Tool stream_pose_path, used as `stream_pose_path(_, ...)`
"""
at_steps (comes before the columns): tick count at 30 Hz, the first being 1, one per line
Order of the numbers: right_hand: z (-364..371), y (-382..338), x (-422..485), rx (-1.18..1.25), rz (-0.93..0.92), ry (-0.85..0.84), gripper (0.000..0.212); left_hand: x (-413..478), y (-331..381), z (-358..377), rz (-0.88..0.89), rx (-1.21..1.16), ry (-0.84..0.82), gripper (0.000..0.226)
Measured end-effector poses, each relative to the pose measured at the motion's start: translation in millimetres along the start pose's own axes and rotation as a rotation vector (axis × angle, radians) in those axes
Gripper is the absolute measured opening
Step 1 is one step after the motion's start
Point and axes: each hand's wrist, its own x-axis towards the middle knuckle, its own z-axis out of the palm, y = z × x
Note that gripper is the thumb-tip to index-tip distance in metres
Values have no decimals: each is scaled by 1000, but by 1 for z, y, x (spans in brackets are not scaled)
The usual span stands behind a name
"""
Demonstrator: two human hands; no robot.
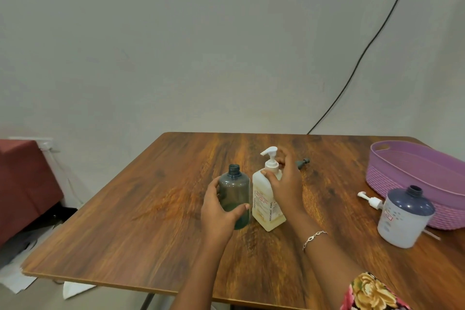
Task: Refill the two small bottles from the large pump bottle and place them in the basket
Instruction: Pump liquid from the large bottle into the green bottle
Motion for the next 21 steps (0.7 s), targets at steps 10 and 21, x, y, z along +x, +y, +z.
stream_pose_path(10, -4, -16, 19, 168, 117, -132, 25, 3, -7, 8, 0, -39, -13, 75)
stream_pose_path(21, -11, -24, 18, 70, 49, -48, 26, 12, -7, 13, -10, -23, -78, 74)
